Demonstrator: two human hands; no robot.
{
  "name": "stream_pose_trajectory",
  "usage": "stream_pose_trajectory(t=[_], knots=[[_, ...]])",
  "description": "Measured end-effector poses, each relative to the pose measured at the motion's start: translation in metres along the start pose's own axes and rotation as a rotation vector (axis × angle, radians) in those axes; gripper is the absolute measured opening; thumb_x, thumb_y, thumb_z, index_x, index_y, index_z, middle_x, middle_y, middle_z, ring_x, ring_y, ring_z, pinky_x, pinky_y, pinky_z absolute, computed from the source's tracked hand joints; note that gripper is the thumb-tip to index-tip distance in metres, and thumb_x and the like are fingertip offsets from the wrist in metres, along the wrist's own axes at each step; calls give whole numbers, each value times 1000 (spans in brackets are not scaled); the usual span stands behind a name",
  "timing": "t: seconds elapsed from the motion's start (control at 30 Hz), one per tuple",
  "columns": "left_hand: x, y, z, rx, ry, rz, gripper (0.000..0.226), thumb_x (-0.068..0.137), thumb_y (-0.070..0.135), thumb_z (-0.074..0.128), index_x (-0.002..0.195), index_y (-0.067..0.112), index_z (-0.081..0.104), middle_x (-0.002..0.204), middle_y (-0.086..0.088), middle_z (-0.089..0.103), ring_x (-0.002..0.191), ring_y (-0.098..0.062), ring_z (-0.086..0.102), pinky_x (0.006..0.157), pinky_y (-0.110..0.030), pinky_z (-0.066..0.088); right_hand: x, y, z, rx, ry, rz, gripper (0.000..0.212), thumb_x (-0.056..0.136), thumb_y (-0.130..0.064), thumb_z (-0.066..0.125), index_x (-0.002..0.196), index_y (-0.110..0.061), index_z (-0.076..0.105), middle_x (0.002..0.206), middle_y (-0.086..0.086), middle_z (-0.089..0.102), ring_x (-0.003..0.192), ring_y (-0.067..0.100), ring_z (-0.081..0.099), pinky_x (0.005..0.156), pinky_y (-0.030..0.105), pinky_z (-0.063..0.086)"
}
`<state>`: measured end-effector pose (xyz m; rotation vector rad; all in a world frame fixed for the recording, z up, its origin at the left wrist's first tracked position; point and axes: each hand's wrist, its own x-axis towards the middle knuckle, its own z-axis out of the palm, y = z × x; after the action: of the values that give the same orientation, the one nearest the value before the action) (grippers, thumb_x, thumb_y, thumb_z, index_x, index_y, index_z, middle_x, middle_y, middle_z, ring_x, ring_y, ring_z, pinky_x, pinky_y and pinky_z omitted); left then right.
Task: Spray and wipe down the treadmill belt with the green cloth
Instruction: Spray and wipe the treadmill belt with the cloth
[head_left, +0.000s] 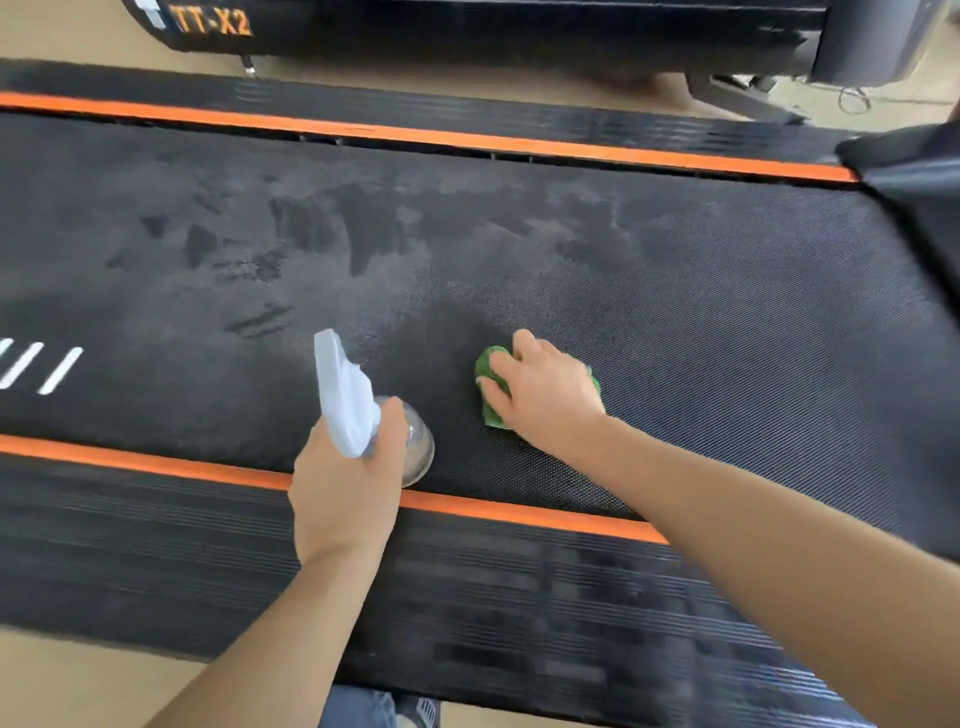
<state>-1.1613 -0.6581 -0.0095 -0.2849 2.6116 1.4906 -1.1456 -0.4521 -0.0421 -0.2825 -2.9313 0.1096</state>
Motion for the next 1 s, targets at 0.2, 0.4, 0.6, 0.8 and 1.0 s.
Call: stream_pose_trajectory(t=[0.2, 0.4, 0.6, 0.8, 1.0], knots=[[-4, 10, -3, 97, -67, 12, 32, 92, 56, 63, 78, 31, 50, 85, 13, 59, 93, -30, 58, 85, -41, 46, -33, 126, -26, -207, -51, 316, 31, 101, -40, 45, 111, -17, 63, 104, 5, 51, 102, 33, 54, 67, 40, 48], [-8, 15, -1, 141, -58, 54, 34, 95, 52, 61, 79, 24, 51, 80, 8, 58, 88, -34, 58, 85, -44, 48, 1, 58, -14, -52, 28, 541, 41, 103, -35, 34, 107, -12, 68, 108, 10, 54, 96, 36, 57, 71, 38, 39], [-9, 18, -2, 171, -55, 51, 37, 96, 56, 58, 76, 27, 46, 79, 10, 55, 89, -35, 57, 88, -48, 52, 23, -46, -2, 53, -86, 23, 37, 103, -40, 40, 106, -14, 67, 107, 6, 54, 97, 29, 58, 63, 36, 37], [-10, 21, -2, 175, -82, 30, 32, 97, 55, 57, 81, 28, 49, 80, 12, 54, 88, -32, 55, 87, -45, 49, 9, 102, -22, -158, -68, 255, 36, 101, -39, 39, 106, -17, 67, 103, 3, 54, 102, 31, 55, 73, 40, 49], [-8, 20, 0, 167, -79, 14, 31, 95, 54, 58, 79, 30, 47, 82, 11, 57, 87, -31, 56, 86, -44, 48, 39, 77, -14, -70, -6, 639, 39, 100, -27, 36, 113, -9, 68, 113, 15, 55, 100, 39, 59, 71, 40, 38]])
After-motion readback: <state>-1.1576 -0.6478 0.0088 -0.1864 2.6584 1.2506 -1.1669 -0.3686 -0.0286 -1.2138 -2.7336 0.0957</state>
